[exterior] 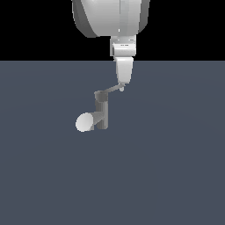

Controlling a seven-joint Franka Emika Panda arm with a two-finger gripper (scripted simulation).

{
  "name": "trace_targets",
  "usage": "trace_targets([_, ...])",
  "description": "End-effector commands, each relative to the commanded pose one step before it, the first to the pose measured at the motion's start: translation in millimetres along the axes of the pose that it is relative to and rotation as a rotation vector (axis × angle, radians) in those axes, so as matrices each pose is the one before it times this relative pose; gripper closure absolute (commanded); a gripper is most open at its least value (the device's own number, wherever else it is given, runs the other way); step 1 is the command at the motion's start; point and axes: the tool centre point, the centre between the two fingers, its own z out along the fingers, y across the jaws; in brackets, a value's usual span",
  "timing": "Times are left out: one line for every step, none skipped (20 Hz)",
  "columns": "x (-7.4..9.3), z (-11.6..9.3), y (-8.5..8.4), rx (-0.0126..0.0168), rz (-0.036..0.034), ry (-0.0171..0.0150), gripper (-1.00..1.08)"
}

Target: Turn on the faucet by rotating a designated handle.

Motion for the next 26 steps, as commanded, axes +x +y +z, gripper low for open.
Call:
trace_targets([3.85, 4.81, 12.37, -0.01385, 0.00496, 0.00042, 1.08])
trace_targets([0.27, 0.02, 3.05, 0.00000, 0.00000, 0.00000, 1.08])
trace_targets([0.27, 0.02, 3.07, 0.00000, 0.00000, 0.00000, 1.08])
trace_targets([0.27, 0.01, 3.09, 0.00000, 0.00000, 0.00000, 1.08])
trace_targets([0.27, 0.01, 3.10, 0.00000, 0.00000, 0.00000, 1.08])
trace_targets([0.27, 0.01, 3.12, 0.00000, 0.00000, 0.00000, 1.08])
trace_targets([0.28, 0.01, 3.14, 0.00000, 0.00000, 0.00000, 1.08])
trace_targets([0.28, 0.01, 3.15, 0.00000, 0.00000, 0.00000, 1.08])
trace_targets([0.28, 0.00, 3.17, 0.00000, 0.00000, 0.00000, 1.08])
trace_targets([0.00, 0.00, 0.00, 0.00000, 0.00000, 0.00000, 1.08])
trace_targets([-8.70, -15.28, -13.76, 0.03640, -0.01365, -0.00068, 1.08])
trace_targets([-1.78, 0.66, 3.34, -0.00170, 0.00066, 0.00004, 1.08])
trace_targets([-1.79, 0.65, 3.37, -0.00170, 0.00066, 0.00004, 1.08])
trace_targets([-1.78, 0.72, 3.37, -0.00182, 0.00070, 0.00005, 1.08])
trace_targets([-1.82, 0.65, 3.41, -0.00170, 0.00066, 0.00004, 1.08])
trace_targets([-1.83, 0.65, 3.43, -0.00170, 0.00066, 0.00004, 1.08])
trace_targets([-1.82, 0.71, 3.43, -0.00182, 0.00070, 0.00005, 1.08])
trace_targets([-1.86, 0.64, 3.47, -0.00170, 0.00066, 0.00004, 1.08])
trace_targets([-1.85, 0.71, 3.47, -0.00182, 0.00070, 0.00005, 1.08])
trace_targets([-1.86, 0.70, 3.49, -0.00182, 0.00070, 0.00005, 1.08])
trace_targets([-1.88, 0.70, 3.51, -0.00182, 0.00070, 0.00004, 1.08])
trace_targets([-1.91, 0.63, 3.55, -0.00170, 0.00066, 0.00004, 1.08])
trace_targets([-1.88, 0.76, 3.54, -0.00193, 0.00075, 0.00005, 1.08])
trace_targets([-1.92, 0.69, 3.58, -0.00182, 0.00071, 0.00004, 1.08])
trace_targets([-1.93, 0.69, 3.60, -0.00182, 0.00071, 0.00004, 1.08])
trace_targets([-1.95, 0.69, 3.62, -0.00182, 0.00071, 0.00004, 1.08])
